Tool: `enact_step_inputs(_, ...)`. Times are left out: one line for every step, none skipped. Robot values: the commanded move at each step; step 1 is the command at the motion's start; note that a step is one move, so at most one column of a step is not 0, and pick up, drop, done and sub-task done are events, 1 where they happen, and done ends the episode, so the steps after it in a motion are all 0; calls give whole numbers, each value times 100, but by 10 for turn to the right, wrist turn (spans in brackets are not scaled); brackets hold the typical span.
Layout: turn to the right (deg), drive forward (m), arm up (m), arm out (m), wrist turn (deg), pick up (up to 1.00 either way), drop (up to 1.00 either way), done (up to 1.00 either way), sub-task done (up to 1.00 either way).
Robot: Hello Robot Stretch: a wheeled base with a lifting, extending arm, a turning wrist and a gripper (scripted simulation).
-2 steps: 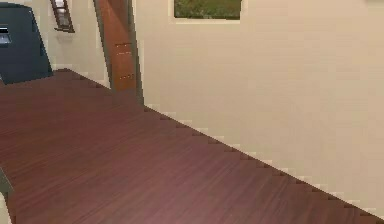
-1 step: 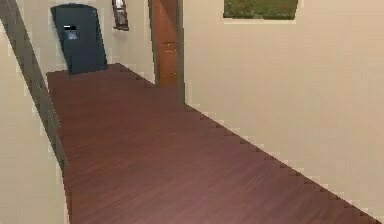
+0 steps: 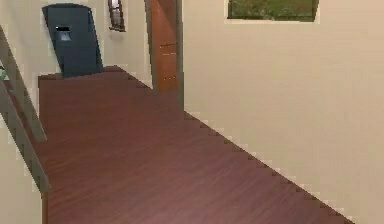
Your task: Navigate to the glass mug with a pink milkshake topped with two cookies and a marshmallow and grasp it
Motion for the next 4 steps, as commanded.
enact_step_inputs(450, 0, 0, 0, 0, 0, 0, 0, 0)
enact_step_inputs(450, 0, 0, 0, 0, 0, 0, 0, 0)
enact_step_inputs(30, 0, 0, 0, 0, 0, 0, 0, 0)
enact_step_inputs(0, 35, 0, 0, 0, 0, 0, 0, 0)
